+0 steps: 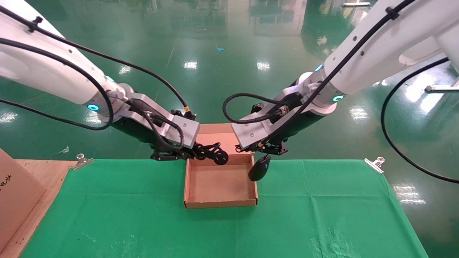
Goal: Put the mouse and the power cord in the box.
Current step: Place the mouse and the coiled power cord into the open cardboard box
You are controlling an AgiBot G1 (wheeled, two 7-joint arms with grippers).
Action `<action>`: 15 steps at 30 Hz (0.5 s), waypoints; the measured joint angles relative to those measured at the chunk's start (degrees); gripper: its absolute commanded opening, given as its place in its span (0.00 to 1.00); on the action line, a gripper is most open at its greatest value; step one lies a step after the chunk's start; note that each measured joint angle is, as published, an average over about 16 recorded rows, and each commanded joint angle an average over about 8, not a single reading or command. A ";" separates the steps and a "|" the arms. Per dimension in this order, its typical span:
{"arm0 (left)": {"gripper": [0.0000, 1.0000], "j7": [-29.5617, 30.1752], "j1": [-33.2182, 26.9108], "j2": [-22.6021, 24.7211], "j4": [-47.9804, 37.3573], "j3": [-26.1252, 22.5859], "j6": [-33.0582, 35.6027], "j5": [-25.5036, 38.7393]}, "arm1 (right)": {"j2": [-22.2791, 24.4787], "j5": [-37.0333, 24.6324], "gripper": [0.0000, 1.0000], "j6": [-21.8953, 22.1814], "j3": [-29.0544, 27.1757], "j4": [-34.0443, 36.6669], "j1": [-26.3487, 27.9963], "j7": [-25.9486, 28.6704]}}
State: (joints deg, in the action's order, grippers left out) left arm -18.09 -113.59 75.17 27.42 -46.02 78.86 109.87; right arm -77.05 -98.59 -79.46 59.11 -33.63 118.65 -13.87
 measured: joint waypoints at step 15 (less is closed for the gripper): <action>0.00 1.31 17.22 2.33 7.13 0.06 -37.34 2.47 | 4.09 3.07 0.00 -1.99 -0.23 2.85 -0.70 -3.34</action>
State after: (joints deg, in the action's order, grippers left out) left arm -16.78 -96.36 77.50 34.55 -45.96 41.51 112.34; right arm -72.96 -95.52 -81.45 58.88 -30.78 117.95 -17.21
